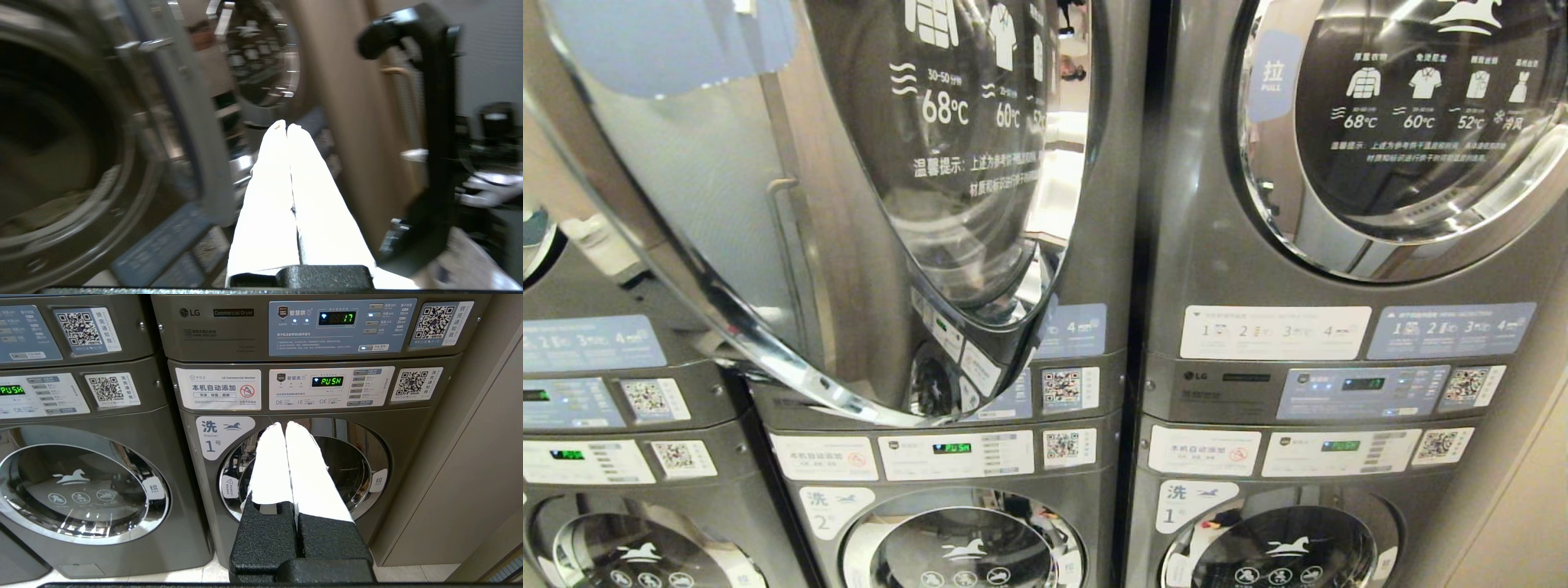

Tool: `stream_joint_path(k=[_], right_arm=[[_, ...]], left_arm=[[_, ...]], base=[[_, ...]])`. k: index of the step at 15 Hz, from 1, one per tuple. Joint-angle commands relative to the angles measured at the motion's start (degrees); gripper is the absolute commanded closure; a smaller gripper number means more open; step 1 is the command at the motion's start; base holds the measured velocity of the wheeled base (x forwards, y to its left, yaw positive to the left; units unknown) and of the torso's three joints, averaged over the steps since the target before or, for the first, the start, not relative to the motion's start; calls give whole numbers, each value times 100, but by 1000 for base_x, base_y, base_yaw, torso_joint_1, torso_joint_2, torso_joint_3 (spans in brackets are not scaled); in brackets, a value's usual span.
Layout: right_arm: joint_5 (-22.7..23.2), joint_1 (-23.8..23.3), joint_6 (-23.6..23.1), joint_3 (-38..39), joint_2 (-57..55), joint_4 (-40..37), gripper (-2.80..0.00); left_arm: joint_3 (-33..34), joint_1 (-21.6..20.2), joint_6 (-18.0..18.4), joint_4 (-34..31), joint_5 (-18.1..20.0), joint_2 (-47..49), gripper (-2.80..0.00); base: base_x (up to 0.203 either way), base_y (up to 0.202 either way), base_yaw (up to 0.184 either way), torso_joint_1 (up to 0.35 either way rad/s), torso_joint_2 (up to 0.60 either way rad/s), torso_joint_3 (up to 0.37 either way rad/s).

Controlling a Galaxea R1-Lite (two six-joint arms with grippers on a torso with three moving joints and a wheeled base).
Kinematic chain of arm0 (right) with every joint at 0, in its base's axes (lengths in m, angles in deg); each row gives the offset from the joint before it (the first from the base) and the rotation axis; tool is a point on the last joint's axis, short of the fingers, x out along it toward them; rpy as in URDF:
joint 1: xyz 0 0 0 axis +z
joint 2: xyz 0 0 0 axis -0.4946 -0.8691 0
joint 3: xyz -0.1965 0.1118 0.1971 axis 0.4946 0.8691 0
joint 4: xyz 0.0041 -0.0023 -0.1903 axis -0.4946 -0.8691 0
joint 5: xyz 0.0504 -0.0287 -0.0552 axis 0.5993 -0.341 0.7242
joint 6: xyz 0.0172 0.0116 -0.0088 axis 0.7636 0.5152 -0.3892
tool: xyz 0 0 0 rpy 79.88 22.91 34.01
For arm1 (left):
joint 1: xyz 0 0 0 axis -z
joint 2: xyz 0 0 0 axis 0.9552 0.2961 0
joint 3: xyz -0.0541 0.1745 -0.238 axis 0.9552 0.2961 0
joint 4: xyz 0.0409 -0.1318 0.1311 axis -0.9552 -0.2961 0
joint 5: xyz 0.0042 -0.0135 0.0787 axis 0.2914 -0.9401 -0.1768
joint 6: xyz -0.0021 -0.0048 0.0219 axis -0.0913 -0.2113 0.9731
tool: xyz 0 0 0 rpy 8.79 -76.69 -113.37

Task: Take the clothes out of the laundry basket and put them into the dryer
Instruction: Close the dryer

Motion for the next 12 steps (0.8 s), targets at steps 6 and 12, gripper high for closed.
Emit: stream_joint_path(k=[6,12], right_arm=[[7,1,0,-2,-33,-8,0],[7,1,0,-2,-121,-8,0]], left_arm=[[-1021,259,-57,-298,1824,1413,0],[-1347,264,-57,-259,2262,1973,0]], base=[[0,0,0,0,0,0],[0,0,0,0,0,0]])
